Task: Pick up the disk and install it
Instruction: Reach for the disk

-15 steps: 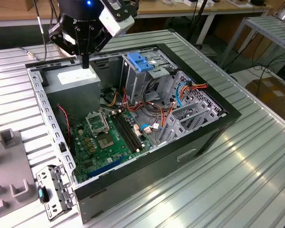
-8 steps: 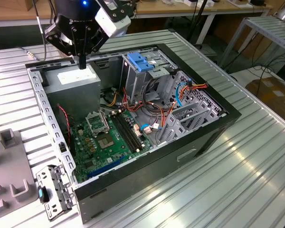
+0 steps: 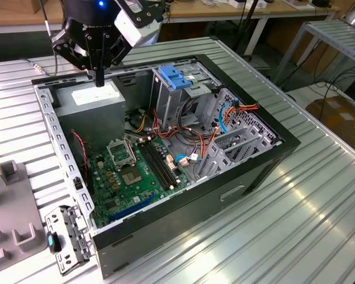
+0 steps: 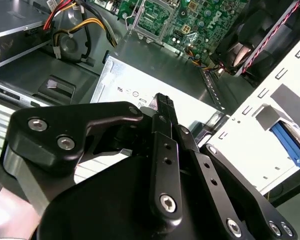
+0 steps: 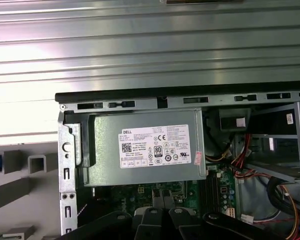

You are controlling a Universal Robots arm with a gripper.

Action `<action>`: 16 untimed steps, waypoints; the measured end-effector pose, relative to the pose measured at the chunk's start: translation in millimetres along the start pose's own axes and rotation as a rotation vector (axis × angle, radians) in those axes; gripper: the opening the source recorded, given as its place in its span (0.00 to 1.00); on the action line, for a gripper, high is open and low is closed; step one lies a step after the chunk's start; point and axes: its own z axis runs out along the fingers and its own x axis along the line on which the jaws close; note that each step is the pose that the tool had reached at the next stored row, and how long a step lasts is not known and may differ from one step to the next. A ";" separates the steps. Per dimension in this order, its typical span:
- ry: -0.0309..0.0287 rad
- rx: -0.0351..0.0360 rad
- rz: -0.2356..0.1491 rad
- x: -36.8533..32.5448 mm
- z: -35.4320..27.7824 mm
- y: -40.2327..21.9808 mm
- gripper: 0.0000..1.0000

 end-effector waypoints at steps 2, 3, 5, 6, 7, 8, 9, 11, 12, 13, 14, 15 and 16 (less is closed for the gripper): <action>0.0000 -0.0001 0.000 0.9 0.0 -0.1 0.11; 0.0000 0.0000 0.000 1.3 0.0 -0.1 0.11; 0.0000 -0.0001 0.000 2.6 0.0 -0.2 0.11; 0.0000 0.0000 0.000 3.1 0.0 -0.2 0.11; 0.0000 0.0000 0.000 3.9 0.0 -0.3 0.11; 0.0000 0.0000 0.000 4.4 0.0 -0.3 0.11; 0.0000 0.0000 0.000 5.4 0.0 -0.4 0.11; 0.0000 0.0000 0.000 7.7 0.1 -0.6 0.11; 0.0000 -0.0001 0.000 8.8 0.1 -0.7 0.11; 0.0000 -0.0001 0.000 10.1 0.2 -0.8 0.11; 0.0000 0.0000 0.000 11.2 0.2 -0.9 0.11; 0.0000 0.0000 0.000 11.7 0.2 -0.9 0.11; 0.0000 0.0000 0.000 12.6 0.2 -1.0 0.11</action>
